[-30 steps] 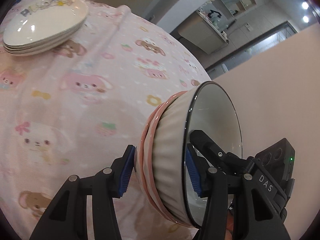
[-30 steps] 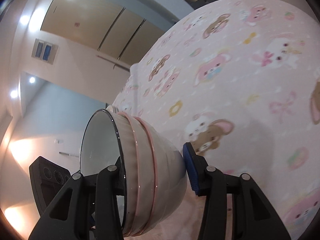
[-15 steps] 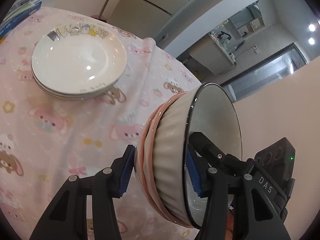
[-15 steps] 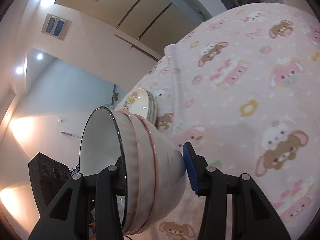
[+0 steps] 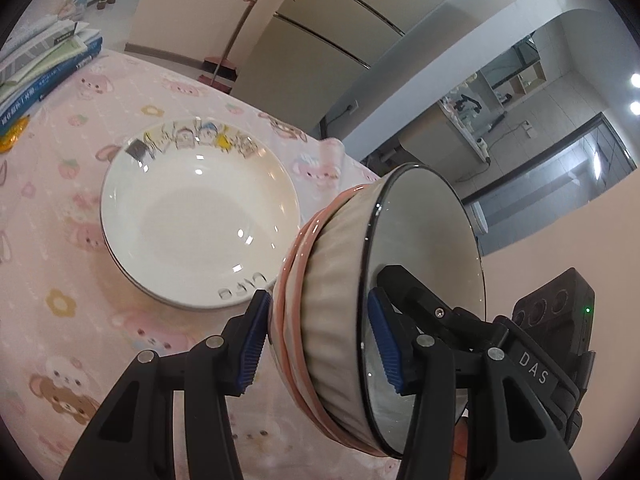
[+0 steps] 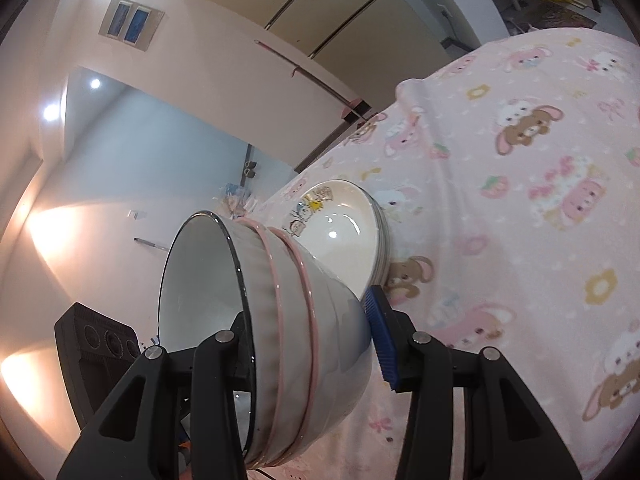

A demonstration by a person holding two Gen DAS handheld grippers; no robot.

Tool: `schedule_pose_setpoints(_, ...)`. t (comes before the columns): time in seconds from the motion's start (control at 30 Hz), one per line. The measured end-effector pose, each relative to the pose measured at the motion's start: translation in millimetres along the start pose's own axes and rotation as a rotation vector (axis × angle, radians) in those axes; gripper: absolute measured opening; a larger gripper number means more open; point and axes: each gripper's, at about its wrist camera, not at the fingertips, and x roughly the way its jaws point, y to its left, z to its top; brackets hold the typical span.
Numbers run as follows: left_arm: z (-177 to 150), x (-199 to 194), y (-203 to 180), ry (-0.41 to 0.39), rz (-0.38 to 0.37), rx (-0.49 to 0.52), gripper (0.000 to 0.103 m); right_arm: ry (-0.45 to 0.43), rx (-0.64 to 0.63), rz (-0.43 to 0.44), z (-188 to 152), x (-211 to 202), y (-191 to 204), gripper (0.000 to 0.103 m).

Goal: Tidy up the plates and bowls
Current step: 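Lift the bowl stack with both tools and carry it toward the plate stack, then lower the held bowl stack with both tools onto the cartoon-rim plate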

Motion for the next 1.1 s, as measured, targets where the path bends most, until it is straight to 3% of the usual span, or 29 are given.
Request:
schedule_pose_setpoints(0.37,45,15,43,-0.036,0.047,-0.046,0.052,0.081,-0.027,0.012,31,64,19,0.044)
schedule_pose_setpoints(0.67,65,22,83,-0.044,0.082,-0.086,0.052,0.143,-0.064,0.006,35,115,34,0.043)
schedule_pose_setpoints(0.8,72,34,102,-0.026,0.085,-0.099,0.052,0.154,-0.079,0.031,34,135,30,0.043)
schedule_pose_setpoints(1.1,73,66,116,0.026,0.096,-0.091,0.052,0.196,-0.057,-0.03,33,153,11,0.043)
